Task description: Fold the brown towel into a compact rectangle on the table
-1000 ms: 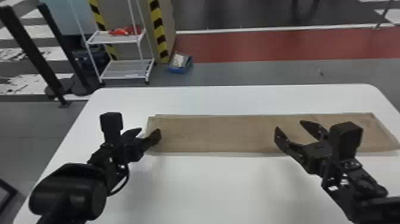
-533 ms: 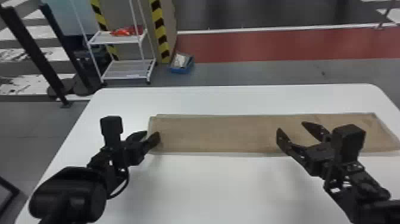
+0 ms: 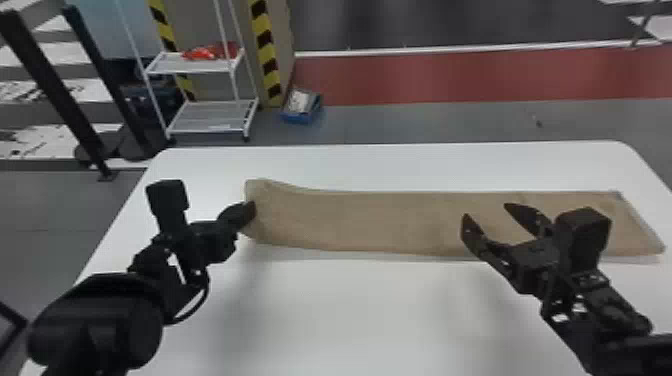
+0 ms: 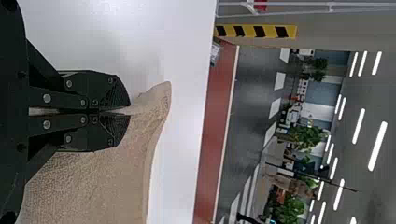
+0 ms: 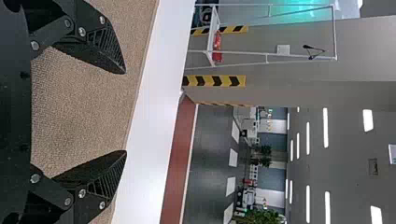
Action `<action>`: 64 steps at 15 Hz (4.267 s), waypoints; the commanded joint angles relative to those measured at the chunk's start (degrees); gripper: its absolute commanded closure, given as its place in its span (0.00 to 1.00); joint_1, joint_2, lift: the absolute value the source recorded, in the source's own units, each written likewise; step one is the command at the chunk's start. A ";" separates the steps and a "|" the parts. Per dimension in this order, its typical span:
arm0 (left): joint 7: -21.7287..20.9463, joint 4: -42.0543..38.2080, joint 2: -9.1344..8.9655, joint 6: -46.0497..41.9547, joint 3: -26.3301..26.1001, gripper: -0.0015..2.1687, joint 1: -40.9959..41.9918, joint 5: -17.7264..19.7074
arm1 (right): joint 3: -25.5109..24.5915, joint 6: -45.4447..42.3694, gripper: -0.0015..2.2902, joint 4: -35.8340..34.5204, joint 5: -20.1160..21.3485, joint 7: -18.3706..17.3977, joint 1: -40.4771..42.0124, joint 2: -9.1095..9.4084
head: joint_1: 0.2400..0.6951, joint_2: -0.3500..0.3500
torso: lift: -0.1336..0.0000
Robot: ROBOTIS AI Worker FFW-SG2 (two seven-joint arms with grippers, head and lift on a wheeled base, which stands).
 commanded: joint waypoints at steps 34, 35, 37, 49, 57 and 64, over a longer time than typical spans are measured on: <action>1.76 -20.71 3.97 29.13 22.46 0.65 -1.70 49.75 | 21.35 -14.06 0.17 16.03 1.64 -4.75 -8.19 9.35 | 0.96 0.99 | 0.08; 1.76 -20.71 3.80 28.96 21.76 0.65 -1.70 48.61 | 19.94 -14.24 0.03 12.86 1.46 -4.83 -6.34 9.35 | 0.95 0.99 | 0.08; 2.02 -20.10 2.92 28.43 19.21 0.65 -2.67 47.03 | 15.11 -14.06 0.00 7.77 1.20 -4.92 -3.09 8.15 | 0.93 0.96 | 0.08; 8.53 -17.28 -10.70 6.81 -8.03 0.65 -1.88 28.66 | -7.74 -9.84 0.06 -2.61 -4.52 -13.36 8.95 0.68 | 1.00 0.30 | 0.08; 13.80 -5.15 -14.13 -7.78 -25.79 0.65 -3.98 15.39 | -11.52 -13.18 0.07 -1.02 -7.24 -11.78 11.59 0.24 | 1.00 0.03 | 0.08; 16.44 1.00 -15.89 -14.81 -31.68 0.65 -6.09 12.14 | -12.14 -17.22 0.07 -1.20 -10.67 -11.69 12.55 0.24 | 1.00 0.00 | 0.08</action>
